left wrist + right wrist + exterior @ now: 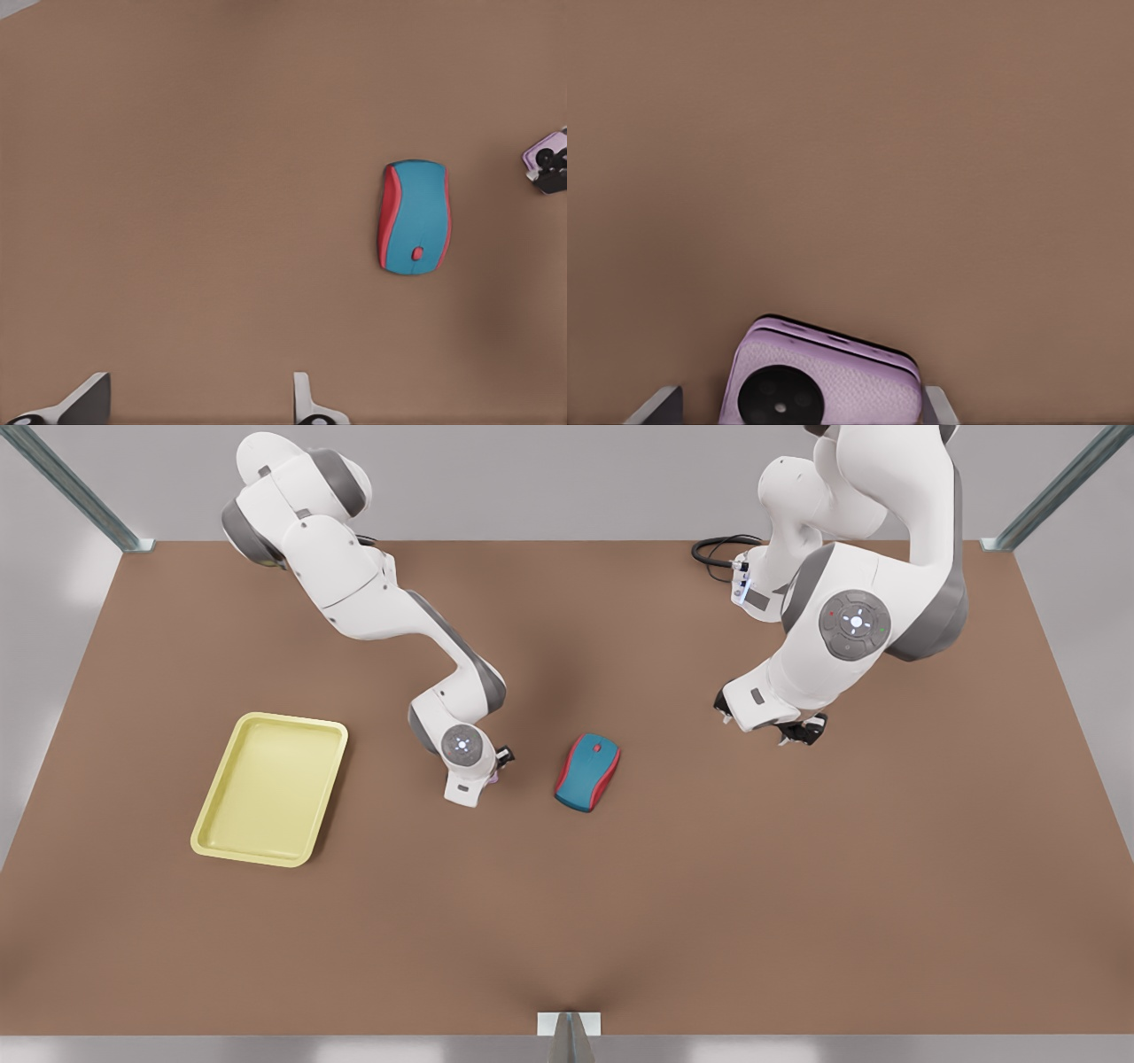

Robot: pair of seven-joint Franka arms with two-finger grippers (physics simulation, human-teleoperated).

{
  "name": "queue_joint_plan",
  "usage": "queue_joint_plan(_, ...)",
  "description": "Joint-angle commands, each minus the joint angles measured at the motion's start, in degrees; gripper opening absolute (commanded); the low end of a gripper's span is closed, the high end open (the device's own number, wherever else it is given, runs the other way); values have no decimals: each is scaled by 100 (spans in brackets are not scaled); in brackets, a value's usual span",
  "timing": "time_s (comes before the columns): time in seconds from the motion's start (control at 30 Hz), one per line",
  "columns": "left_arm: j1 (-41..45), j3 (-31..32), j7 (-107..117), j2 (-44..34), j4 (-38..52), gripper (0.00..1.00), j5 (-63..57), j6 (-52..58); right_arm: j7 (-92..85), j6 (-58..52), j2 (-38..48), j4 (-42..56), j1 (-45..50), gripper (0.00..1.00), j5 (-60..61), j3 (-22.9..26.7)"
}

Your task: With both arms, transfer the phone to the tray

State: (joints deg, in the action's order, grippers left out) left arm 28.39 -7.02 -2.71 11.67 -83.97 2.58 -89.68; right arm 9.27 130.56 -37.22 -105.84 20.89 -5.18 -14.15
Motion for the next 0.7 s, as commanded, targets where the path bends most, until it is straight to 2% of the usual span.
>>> queue_joint_plan(0.0,0,-1,-28,2,12,100,5,3,752,-171,4,-6,2,100,8,0)
queue_joint_plan(0.2,0,-1,-19,2,12,100,6,3,1595,-382,22,-59,29,100,-18,0)
queue_joint_plan(0.5,0,-1,-19,37,12,100,6,-6,1596,-250,-49,-77,20,100,-36,0)
queue_joint_plan(0.57,0,-1,-19,37,12,100,6,-6,1587,-233,-40,-68,29,92,-36,0)
queue_joint_plan(0.67,0,-1,-28,46,12,100,6,-6,1578,-189,-22,-15,11,92,-54,0)
